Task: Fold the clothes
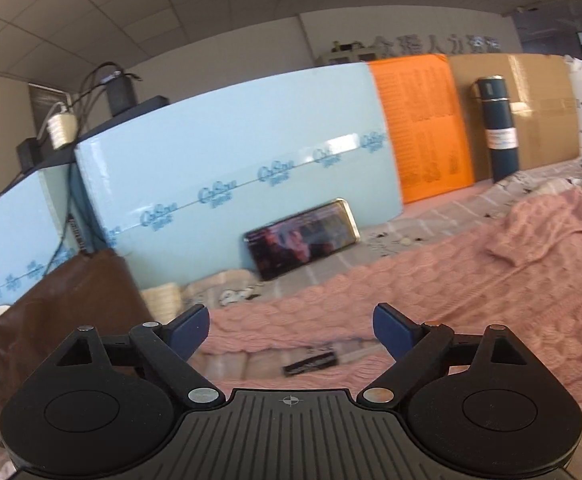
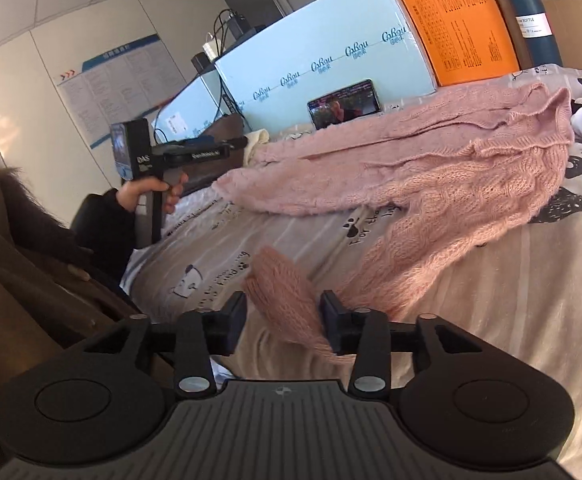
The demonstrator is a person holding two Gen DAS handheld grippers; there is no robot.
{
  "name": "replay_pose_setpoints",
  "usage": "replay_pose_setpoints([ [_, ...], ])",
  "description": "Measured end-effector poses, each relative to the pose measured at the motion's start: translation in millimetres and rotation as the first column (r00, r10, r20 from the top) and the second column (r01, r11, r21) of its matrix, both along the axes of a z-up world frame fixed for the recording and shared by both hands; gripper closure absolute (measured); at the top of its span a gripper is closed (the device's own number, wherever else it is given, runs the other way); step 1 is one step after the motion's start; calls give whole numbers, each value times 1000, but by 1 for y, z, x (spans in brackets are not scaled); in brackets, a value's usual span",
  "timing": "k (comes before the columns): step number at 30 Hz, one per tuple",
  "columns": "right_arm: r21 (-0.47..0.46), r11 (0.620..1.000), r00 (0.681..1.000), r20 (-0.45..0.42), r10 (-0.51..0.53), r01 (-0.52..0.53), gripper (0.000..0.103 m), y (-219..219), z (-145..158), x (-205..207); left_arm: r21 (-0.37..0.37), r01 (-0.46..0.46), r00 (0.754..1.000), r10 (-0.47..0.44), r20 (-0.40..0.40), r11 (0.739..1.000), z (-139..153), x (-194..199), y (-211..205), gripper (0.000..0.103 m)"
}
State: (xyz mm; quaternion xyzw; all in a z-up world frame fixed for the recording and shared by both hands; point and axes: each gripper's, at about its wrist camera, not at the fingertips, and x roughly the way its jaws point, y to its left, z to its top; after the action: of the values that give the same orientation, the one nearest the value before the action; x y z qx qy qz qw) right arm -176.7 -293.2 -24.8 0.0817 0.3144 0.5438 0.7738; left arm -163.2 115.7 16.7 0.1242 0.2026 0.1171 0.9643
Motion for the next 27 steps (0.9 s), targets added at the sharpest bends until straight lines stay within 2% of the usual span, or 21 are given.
replay_pose_setpoints([
  [1, 6, 1000, 1000, 12, 2, -2, 39, -3, 3, -5, 1, 25, 1000, -25, -14, 1000, -4, 1, -6, 11],
  [5, -14, 999, 997, 70, -30, 31, 35, -11, 10, -16, 20, 118, 990, -116, -82, 993, -18, 5, -29, 11],
  [6, -12, 999, 995, 84, -47, 48, 32, -14, 12, -17, 31, 139, 985, -135, -111, 990, -22, 6, -34, 7],
  [8, 5, 996, 991, 102, -89, 89, 28, -21, 13, -17, 98, 189, 967, -168, -193, 977, -35, 10, -44, 7],
  [9, 15, 993, 988, 96, -117, 116, 27, -25, 12, -15, 136, 196, 965, -166, -202, 971, -40, 10, -48, 7],
  [11, 35, 985, 981, 83, -173, 171, 26, -33, 9, -10, 182, 202, 971, -171, -170, 962, -39, 5, -55, 7],
  [14, 43, 967, 968, 15, -251, 251, 25, -43, -1, -1, 170, 256, 967, -249, -59, 952, -23, -11, -65, 7],
  [16, 67, 961, 963, -36, -267, 269, 25, -49, -8, 3, 149, 344, 938, -347, -7, 927, -14, -23, -74, 7],
  [17, 79, 959, 961, -59, -269, 273, 25, -51, -11, 4, 142, 397, 915, -403, 10, 907, -11, -28, -81, 7],
  [20, 108, 963, 965, -123, -233, 247, 25, -50, -17, 8, 130, 509, 857, -515, 24, 851, -9, -38, -104, 7],
  [23, 109, 975, 975, -128, -180, 194, 26, -39, -18, 6, 116, 561, 823, -567, 24, 819, -11, -43, -118, 7],
  [25, 130, 981, 981, -154, -122, 142, 27, -33, -18, 4, 104, 570, 817, -575, 28, 815, -13, -43, -122, 7],
  [27, 157, 983, 981, -184, -66, 95, 27, -27, -20, 4, 97, 557, 827, -562, 26, 825, -16, -42, -123, 7],
])
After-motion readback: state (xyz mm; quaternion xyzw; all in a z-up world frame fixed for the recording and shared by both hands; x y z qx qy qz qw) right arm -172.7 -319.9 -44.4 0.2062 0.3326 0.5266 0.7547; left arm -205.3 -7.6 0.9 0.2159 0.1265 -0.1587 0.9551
